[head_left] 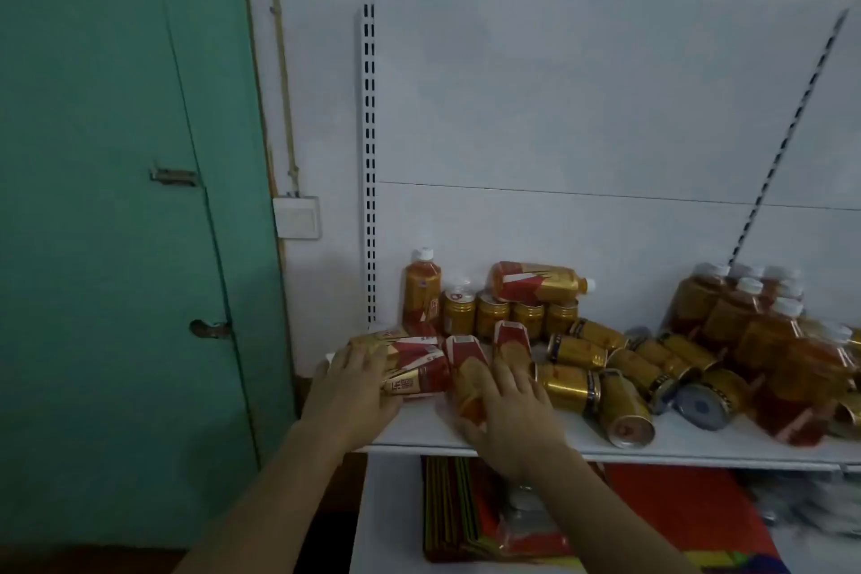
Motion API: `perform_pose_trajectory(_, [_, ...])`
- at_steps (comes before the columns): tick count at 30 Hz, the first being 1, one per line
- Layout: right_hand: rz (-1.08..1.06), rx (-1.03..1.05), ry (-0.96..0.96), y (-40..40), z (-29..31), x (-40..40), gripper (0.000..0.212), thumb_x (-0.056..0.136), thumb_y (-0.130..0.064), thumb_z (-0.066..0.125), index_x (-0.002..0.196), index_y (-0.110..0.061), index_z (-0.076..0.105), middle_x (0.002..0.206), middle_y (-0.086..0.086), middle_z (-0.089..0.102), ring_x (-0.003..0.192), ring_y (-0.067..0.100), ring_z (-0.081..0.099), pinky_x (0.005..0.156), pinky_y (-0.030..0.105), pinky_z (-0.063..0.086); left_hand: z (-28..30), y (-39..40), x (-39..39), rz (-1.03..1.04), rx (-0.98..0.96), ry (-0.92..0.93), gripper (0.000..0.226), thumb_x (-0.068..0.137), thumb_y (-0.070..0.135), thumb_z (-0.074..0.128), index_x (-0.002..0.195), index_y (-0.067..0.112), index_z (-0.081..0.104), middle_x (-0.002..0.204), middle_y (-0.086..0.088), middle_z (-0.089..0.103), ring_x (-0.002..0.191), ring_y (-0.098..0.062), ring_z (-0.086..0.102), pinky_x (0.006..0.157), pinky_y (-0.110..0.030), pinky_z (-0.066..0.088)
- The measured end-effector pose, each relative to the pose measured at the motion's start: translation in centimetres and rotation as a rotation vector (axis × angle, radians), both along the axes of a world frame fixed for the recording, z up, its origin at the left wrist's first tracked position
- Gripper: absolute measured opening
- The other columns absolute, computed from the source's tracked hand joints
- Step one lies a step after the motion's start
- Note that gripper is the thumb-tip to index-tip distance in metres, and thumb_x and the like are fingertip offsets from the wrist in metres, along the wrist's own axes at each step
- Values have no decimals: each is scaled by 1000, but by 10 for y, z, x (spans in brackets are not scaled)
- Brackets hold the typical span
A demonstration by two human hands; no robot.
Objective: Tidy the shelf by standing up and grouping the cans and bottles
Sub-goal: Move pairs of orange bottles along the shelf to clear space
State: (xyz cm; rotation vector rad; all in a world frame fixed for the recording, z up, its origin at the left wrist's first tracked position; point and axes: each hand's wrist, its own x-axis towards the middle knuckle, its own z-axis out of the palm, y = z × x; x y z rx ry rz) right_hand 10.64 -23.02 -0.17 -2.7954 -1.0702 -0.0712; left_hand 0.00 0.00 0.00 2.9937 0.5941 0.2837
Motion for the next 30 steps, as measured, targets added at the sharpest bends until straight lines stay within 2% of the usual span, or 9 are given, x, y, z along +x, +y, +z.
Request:
perform_pose_trajectory(3, [-33, -34, -45, 10, -18, 1, 96, 97, -85, 26, 170, -28, 2, 180, 6, 10, 166, 31, 3, 134, 54, 7, -15, 14, 7, -45, 21, 8, 76, 93, 69, 50, 154, 30, 29, 161, -5, 35, 145, -29, 40, 119, -56, 37])
perform_pose_trajectory(7, [-86, -52, -145, 17, -41, 0, 88, 103, -70, 39, 169, -25, 4, 178, 13, 15, 166, 35, 7, 133, 52, 5, -29, 31, 10, -98, 60, 9, 76, 92, 64, 60, 155, 34, 30, 156, -7, 40, 131, -28, 52, 106, -46, 50])
perform_pose_trajectory(11, [-113, 2, -222, 22, -48, 1, 80, 103, -58, 53, 166, -23, 21, 170, 15, 36, 162, 37, 23, 133, 52, 15, -26, 41, 11, -155, 59, 66, 85, 90, 68, 62, 158, 38, 21, 150, -5, 51, 125, -26, 59, 103, -43, 52])
perform_pose_trajectory(14, [-90, -7, -219, 16, -41, 0, 81, 98, -62, 54, 164, -26, 24, 166, 10, 43, 158, 33, 32, 132, 51, 19, -20, 41, 6, -192, 29, 52, 86, 86, 68, 68, 156, 37, 27, 151, 1, 52, 125, -21, 59, 102, -40, 53])
perform_pose_trajectory(16, [-70, 60, -202, 10, -24, -2, 81, 93, -70, 46, 162, -32, 28, 161, 1, 47, 148, 27, 46, 125, 45, 36, -7, 44, -1, -220, 21, 28, 86, 81, 70, 72, 152, 38, 34, 148, 6, 52, 122, -16, 59, 98, -37, 55])
perform_pose_trajectory(18, [-52, 177, -127, 4, -2, -4, 80, 88, -75, 45, 158, -38, 32, 150, -8, 53, 127, 17, 60, 104, 34, 54, 15, 48, -5, -271, 13, 40, 86, 79, 71, 73, 151, 39, 40, 144, 11, 54, 120, -12, 57, 96, -34, 54])
perform_pose_trajectory(21, [-24, 339, 3, 0, 29, 0, 80, 84, -77, 65, 150, -41, 37, 124, -19, 60, 105, 5, 66, 86, 25, 58, 64, 46, -7, -364, 70, 111, 79, 80, 75, 71, 148, 45, 46, 130, 14, 60, 117, -11, 57, 96, -36, 51])
perform_pose_trajectory(24, [-67, 436, 81, 1, 51, 16, 75, 81, -68, 77, 139, -44, 37, 108, -19, 63, 96, 5, 69, 79, 25, 58, 109, 33, 4, -423, 98, 180, 70, 82, 70, 75, 141, 39, 55, 121, 11, 61, 111, -12, 58, 92, -34, 51])
perform_pose_trajectory(30, [-60, 440, 163, 19, 56, 44, 75, 72, -85, 59, 134, -44, 44, 115, -15, 70, 101, 8, 70, 85, 38, 65, 123, 10, 36, -513, 164, 285, 65, 86, 51, 81, 142, 30, 55, 126, 4, 56, 113, -18, 57, 90, -34, 54])
